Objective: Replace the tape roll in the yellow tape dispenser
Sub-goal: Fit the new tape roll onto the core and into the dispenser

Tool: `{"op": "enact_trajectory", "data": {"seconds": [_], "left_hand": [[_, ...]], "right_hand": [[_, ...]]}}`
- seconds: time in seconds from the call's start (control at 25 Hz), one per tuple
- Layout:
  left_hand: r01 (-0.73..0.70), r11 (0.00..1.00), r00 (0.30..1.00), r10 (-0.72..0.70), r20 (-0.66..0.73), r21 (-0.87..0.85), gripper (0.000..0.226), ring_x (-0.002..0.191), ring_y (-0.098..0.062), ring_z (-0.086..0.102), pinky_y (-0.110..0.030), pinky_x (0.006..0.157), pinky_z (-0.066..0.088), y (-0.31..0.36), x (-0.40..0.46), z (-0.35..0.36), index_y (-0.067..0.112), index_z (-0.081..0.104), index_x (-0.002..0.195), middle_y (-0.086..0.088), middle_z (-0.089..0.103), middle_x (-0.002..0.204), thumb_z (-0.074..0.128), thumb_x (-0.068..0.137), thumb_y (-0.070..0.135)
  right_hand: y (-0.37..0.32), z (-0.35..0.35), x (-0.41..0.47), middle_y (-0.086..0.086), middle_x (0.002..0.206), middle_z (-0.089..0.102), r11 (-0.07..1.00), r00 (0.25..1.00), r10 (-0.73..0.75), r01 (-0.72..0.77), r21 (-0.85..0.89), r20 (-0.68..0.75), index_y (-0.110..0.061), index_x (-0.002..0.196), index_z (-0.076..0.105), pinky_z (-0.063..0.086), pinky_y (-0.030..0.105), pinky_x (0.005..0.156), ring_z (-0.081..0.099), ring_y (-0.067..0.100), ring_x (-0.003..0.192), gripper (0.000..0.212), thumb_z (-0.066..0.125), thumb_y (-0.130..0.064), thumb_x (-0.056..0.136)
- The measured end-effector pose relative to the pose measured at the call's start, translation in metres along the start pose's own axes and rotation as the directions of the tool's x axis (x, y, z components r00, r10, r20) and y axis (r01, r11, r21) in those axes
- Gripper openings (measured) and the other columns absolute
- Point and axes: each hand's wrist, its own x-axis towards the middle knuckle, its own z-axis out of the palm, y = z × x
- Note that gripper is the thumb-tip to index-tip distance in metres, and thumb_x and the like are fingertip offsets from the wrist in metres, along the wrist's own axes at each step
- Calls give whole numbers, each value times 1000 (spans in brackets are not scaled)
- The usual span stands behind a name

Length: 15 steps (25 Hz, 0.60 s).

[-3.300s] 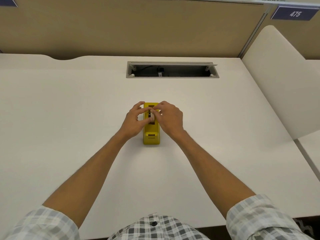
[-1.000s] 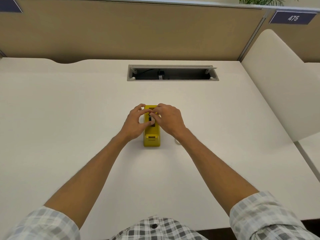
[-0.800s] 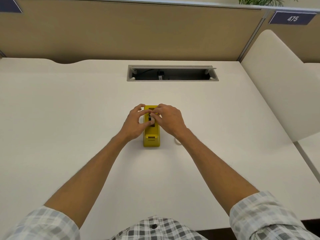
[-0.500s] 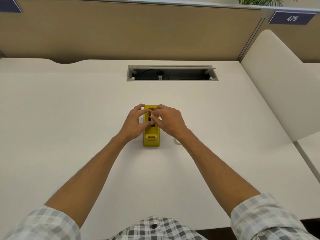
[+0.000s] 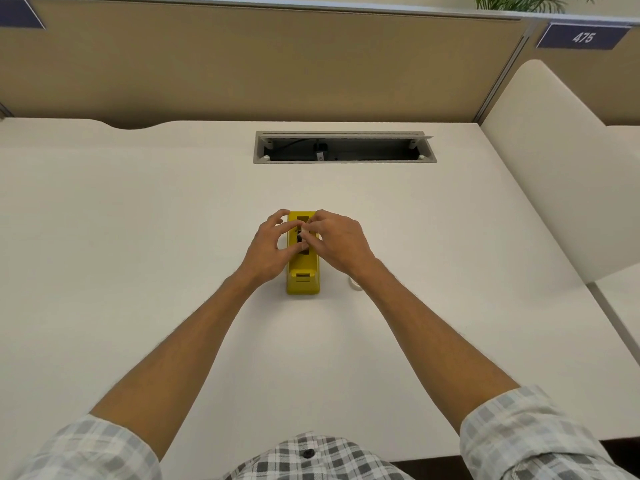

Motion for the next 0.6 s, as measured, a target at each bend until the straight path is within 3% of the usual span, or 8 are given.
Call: {"op": "enact_trajectory", "data": {"seconds": [0.32,0.6], "left_hand": [[4,1000,1000,-4,4,7,48,137,-19,33,-41,106,35,1,0,0,27,55,132,4,32,153,64,87,41],[21,999,1000,-21,5,29,49,139,-21,30,-43,108,32,1,1,-1,26,54,133,3,31,154,65,87,39]], "right_hand": [[-2,-1,1,-3,107,66,996,999,-45,45,-72,5,-21,98,76,51,34,67,63,17,88,31,48,-33,101],[-4,-4,5,-4,104,67,992,998,-56,58,-109,17,-22,98,76,43,29,62,63,16,85,32,46,-34,101]]}}
